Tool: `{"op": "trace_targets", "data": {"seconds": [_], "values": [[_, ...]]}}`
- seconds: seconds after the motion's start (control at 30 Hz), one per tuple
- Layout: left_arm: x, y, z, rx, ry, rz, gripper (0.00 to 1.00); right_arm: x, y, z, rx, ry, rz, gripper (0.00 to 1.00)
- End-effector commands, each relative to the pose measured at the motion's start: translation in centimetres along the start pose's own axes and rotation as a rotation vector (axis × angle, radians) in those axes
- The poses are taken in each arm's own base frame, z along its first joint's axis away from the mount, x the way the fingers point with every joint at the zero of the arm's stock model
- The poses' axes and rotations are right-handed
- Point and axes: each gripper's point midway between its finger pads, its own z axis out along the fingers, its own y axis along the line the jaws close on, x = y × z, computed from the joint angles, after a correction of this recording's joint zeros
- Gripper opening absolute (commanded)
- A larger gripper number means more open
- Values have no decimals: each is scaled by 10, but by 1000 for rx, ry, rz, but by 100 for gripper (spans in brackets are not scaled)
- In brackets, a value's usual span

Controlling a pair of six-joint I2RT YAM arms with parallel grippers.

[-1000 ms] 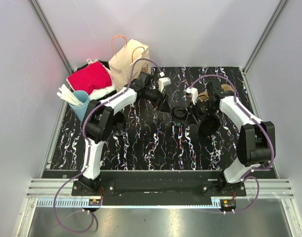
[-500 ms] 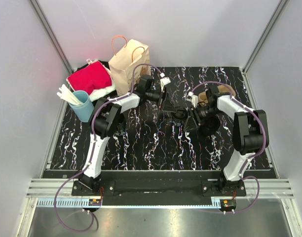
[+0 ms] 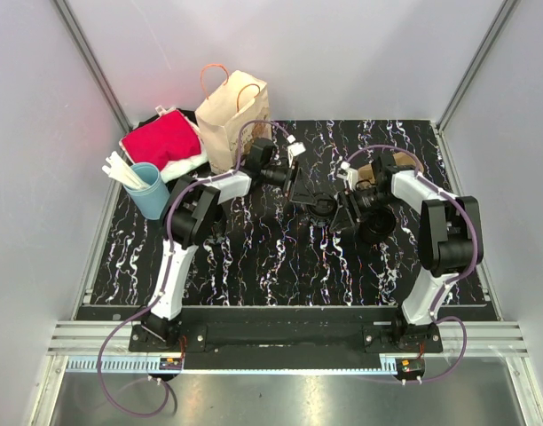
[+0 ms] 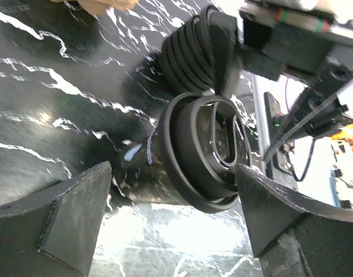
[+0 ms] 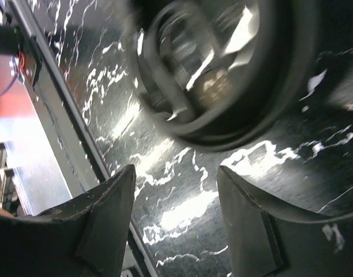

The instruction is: Pack the takeout coffee

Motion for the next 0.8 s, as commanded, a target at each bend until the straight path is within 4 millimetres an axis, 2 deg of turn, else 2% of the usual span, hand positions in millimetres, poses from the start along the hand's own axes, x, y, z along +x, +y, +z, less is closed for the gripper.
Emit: {"op": "trace_targets", "data": {"seconds": [0.0,0.13,0.37,0.57,0.77], "values": [[-16,-22,-10,7,-29,79,91,-34,-13,1,34,-74,-23,65],[-15,-28,-15,-20,-29,89,91,-49,-22,2,55,-97,-22,66],[-19,-24,-17,-75,-28,88,91,-66,-29,0,78,-129,-32,66],[-36,-12,-17,-152,-38,80,91,-67,-35,1,109,-124,-36,66],[-60,4,-19,-265,-63,79,91,-79,-43,-1,143,-143,-39,66]]}}
